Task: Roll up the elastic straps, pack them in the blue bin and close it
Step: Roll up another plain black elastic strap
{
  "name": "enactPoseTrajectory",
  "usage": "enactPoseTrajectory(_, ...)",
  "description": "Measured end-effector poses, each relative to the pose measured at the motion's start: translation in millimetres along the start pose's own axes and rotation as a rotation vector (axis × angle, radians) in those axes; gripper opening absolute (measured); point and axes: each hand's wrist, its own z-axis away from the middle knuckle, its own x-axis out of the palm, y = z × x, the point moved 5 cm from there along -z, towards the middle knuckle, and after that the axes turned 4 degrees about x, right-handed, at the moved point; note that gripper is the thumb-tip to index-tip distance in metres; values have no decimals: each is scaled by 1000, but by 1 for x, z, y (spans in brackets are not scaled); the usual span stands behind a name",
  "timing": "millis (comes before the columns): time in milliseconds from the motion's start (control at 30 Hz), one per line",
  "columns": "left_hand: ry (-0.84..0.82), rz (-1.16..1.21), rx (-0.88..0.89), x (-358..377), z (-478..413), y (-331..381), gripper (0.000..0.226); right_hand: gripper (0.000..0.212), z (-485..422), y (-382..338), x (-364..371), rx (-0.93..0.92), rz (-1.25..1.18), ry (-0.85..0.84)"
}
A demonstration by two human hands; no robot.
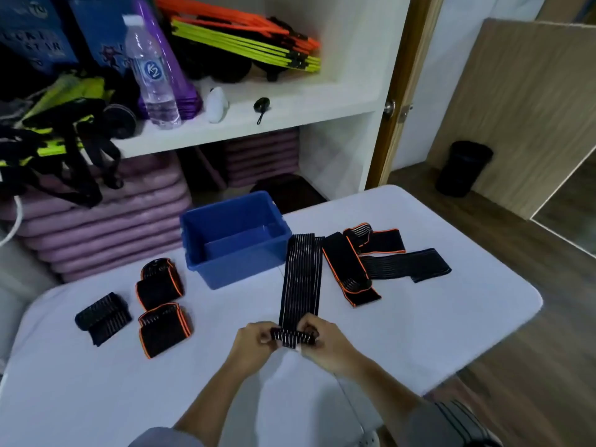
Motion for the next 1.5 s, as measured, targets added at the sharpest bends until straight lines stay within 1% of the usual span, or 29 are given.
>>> enactPoseTrajectory(100,-63,-2,-19,18,23,-27,29,37,14,19,28,19,118,-68)
enactPoseTrajectory(167,-79,-37,23,30,33,-44,41,33,22,29,43,32,166,-119)
enactPoseTrajectory(233,-58,-115,87,38,39,-56,56,26,30,36,54,22,244,-172)
enactPoseTrajectory(333,-127,-257,105,42,48,-54,44,30,34,37,60,-22,324,-241)
enactPoseTrajectory(367,-167,-278,101,42,50,-54,47,34,34,36,60,-13,326,-277)
enactPoseTrajectory(433,-219,-301,102,41,50,-55,61,45,34,33,59,6,339,-342)
enactPoseTrajectory(500,-216,-289,99,38,47,-56,67,50,32,33,58,18,330,-353)
enactPoseTrajectory(600,-158,-234,54,35,41,-57,62,51,27,35,53,88,257,-289)
enactPoseTrajectory(733,59,-76,-70,22,24,-49,49,43,11,40,29,221,18,-17)
enactPoseTrajectory(800,128,18,-121,16,11,-39,43,36,1,45,16,304,-37,85)
enactPoseTrajectory(833,142,49,-145,15,2,-35,42,36,-5,48,11,352,-69,117)
enactPoseTrajectory(900,133,67,-173,14,-18,-27,44,43,-18,51,2,425,-102,138)
enactPoseTrajectory(1000,65,64,-204,16,-52,-15,49,59,-43,52,-11,460,-87,121)
enactPoseTrajectory(1033,48,64,-212,16,-63,-12,48,64,-52,52,-14,471,-94,111)
enactPoseTrajectory(1133,11,39,-208,18,-94,-9,33,73,-80,52,-24,492,-90,127)
enactPoseTrajectory(1200,1,21,-210,19,-111,-10,30,72,-98,54,-31,473,-106,155)
enactPoseTrajectory(1300,2,-7,-198,21,-129,-6,52,60,-118,55,-32,416,-158,124)
enactPoseTrajectory(1333,0,-4,-193,23,-134,-5,55,56,-120,53,-33,410,-159,104)
enactPoseTrajectory(1433,40,17,-187,26,-143,-8,53,50,-124,57,-39,412,-199,109)
enactPoseTrajectory(1467,73,15,-194,25,-146,-10,53,51,-124,58,-43,422,-217,123)
enactPoseTrajectory(1500,102,6,-202,23,-150,-11,52,56,-127,60,-49,435,-214,152)
